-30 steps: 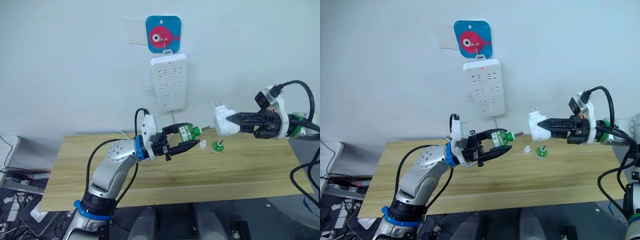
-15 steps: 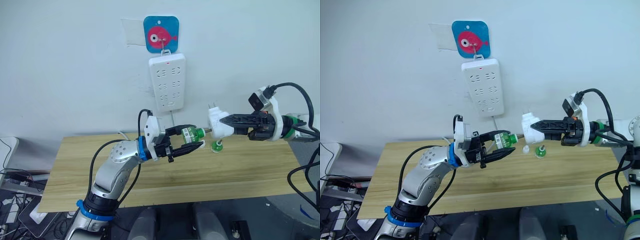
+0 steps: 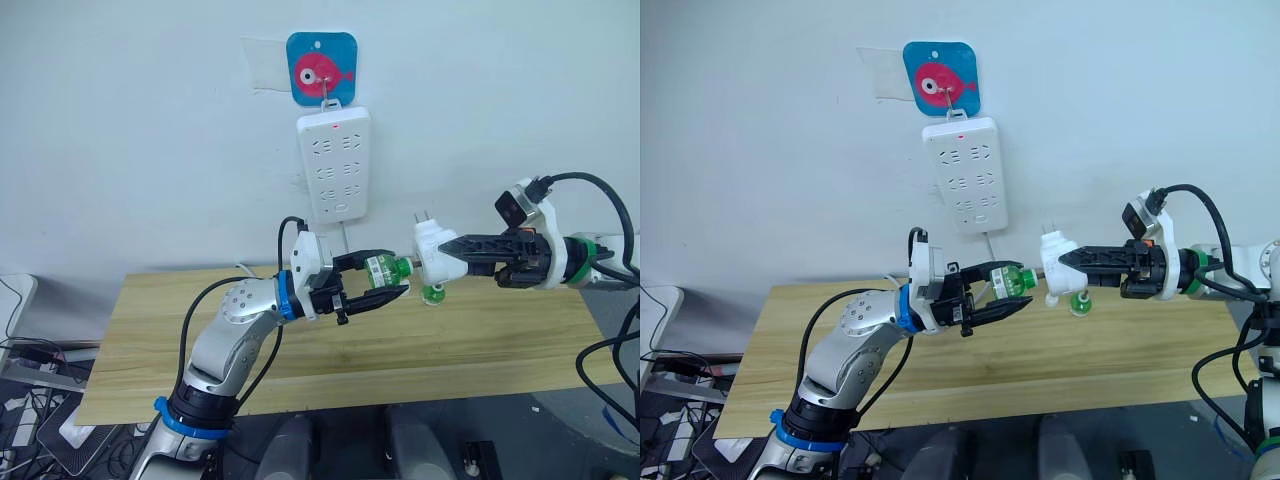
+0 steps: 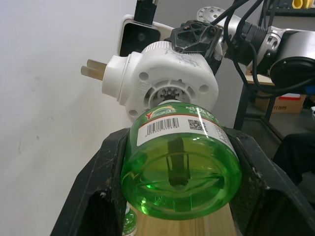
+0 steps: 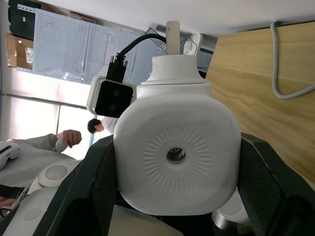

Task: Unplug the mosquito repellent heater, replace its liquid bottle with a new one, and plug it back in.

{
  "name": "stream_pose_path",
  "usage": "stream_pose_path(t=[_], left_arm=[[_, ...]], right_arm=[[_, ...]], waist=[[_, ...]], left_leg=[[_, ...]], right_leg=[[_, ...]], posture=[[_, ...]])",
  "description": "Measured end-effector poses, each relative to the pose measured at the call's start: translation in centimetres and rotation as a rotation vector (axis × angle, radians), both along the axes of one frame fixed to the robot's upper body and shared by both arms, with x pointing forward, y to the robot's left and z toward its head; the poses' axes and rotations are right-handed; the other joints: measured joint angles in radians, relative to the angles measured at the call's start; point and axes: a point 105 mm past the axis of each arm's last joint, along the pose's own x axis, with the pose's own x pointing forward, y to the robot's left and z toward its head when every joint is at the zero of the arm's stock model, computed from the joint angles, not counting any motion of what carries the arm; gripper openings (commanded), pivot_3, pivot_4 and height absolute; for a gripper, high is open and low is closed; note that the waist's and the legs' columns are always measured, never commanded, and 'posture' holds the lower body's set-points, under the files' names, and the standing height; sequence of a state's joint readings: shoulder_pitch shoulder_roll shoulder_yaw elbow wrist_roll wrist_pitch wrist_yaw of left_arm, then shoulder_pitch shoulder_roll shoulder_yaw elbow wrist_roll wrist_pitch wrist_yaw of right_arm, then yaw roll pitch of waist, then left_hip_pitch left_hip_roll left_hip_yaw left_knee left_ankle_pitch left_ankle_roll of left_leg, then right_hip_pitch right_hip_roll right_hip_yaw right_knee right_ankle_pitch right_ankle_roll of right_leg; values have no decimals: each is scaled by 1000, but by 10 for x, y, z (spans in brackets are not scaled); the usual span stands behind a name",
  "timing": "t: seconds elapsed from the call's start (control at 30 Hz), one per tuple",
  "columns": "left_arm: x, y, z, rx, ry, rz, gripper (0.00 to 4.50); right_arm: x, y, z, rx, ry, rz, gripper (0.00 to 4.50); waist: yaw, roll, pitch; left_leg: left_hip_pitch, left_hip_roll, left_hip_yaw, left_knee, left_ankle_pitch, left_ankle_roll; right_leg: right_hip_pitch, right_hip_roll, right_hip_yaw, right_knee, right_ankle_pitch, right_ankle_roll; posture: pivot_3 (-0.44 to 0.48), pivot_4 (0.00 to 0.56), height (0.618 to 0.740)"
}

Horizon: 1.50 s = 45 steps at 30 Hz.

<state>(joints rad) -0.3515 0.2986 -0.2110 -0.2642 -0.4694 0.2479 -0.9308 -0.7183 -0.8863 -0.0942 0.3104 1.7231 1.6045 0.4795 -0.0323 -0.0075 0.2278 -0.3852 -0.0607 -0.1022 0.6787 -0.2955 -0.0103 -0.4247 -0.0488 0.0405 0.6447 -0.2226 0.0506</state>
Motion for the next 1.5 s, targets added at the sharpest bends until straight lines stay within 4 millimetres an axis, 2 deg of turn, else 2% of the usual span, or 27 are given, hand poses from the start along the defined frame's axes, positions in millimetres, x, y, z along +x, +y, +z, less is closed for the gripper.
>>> stream_pose_path(t=[1.07,1.2,1.23,1.5], left_arm=[[-4,-6,3,-7,-7,-48,2254],[-6,-9,3,-4,-6,-64,2254],[-8,-12,2,-4,-2,-76,2254],[-5,-13,1,2,3,-86,2254]], right_arm=[[-6,16,0,3,-16,34,2964],[-12,21,0,5,-19,72,4314],[-15,24,0,9,-21,94,4452],[-20,22,-5,14,-4,98,4452]], waist=[[0,0,0],[0,0,0],[-1,0,0],[-1,0,0]], left_leg=[[0,1,0,0,0,0],[0,1,0,0,0,0],[0,1,0,0,0,0],[0,1,0,1,0,0]], right_leg=[[0,3,0,0,0,0],[0,3,0,0,0,0],[0,3,0,0,0,0],[0,3,0,0,0,0]], posture=[[-102,195,740],[-105,195,740],[-105,195,740],[-109,199,740]])
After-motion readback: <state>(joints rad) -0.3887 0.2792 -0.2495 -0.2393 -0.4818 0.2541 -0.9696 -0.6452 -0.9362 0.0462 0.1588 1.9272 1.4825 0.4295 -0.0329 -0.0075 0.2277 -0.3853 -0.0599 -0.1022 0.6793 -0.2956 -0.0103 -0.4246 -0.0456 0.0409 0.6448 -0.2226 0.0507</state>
